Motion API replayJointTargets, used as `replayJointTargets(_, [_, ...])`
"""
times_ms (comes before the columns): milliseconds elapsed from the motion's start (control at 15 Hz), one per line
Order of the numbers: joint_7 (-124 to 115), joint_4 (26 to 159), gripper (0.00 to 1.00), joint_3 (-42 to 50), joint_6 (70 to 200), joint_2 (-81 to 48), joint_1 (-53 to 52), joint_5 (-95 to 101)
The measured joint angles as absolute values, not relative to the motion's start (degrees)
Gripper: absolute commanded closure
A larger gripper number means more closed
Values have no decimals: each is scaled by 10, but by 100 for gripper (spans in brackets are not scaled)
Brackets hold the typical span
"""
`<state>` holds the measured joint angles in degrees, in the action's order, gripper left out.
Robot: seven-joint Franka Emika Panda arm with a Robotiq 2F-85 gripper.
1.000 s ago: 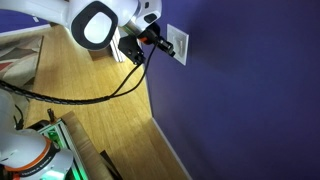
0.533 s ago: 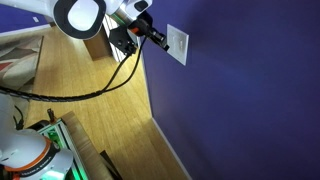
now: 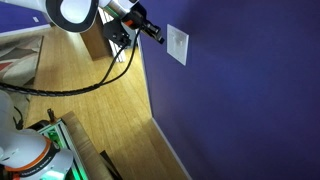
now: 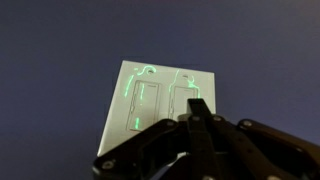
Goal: Turn off the right light switch then turn on the left one
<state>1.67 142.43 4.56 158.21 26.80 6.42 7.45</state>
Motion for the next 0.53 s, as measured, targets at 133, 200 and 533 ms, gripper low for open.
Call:
replayJointTargets(133, [17,1424,100,45,1582,268,64,74])
replayJointTargets(200, [17,1424,100,45,1582,267,64,74])
replayJointTargets(533, [17,1424,100,46,1582,262,65,74])
